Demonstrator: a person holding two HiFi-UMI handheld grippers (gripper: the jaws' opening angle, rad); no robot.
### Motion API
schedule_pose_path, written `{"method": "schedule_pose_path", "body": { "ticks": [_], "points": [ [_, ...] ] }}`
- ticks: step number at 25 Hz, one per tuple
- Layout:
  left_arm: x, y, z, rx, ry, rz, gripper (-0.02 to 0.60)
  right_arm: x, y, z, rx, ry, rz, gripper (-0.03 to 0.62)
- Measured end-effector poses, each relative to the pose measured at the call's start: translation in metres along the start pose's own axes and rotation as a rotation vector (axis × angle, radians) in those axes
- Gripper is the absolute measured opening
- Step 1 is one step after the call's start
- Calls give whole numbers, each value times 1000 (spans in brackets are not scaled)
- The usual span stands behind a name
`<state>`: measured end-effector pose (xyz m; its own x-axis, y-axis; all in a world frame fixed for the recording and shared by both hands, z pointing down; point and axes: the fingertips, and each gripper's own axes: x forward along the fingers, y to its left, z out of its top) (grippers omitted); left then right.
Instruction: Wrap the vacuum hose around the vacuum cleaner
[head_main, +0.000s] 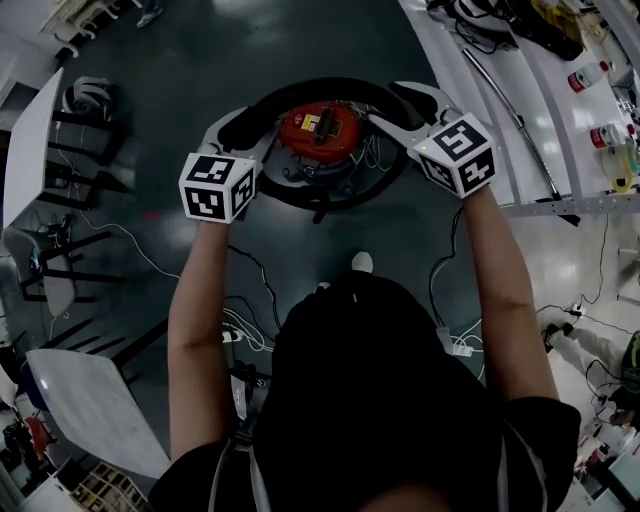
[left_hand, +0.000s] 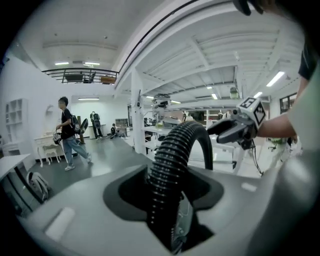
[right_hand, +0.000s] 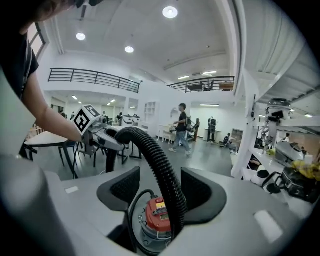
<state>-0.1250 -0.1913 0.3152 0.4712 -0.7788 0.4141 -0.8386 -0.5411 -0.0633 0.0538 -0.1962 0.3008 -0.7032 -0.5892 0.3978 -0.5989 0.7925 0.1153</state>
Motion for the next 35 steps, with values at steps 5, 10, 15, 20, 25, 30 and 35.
{"method": "schedule_pose_path", "body": {
  "ticks": [5, 10, 15, 20, 25, 30, 35],
  "points": [
    [-11, 12, 16, -100, -89, 49, 204, -2, 1, -10, 42, -21, -32, 256],
    [-22, 23, 41, -200, -215, 90, 204, 5, 3, -31, 81, 15, -33, 256],
    [-28, 26, 60, -337, -317, 86, 204, 15, 10, -59, 118, 77, 8, 256],
    [-29, 22, 73, -393, -344, 62, 204, 29, 34, -101, 142, 166, 92, 259],
    [-26, 10, 94, -382, -336, 46, 202, 47, 65, -124, 110, 210, 228, 288],
    [-18, -3, 118, -332, -297, 58, 202, 62, 90, -123, 62, 210, 339, 307],
    [-14, -10, 133, -323, -274, 61, 202, 77, 105, -107, 37, 180, 381, 307]
  ]
}}
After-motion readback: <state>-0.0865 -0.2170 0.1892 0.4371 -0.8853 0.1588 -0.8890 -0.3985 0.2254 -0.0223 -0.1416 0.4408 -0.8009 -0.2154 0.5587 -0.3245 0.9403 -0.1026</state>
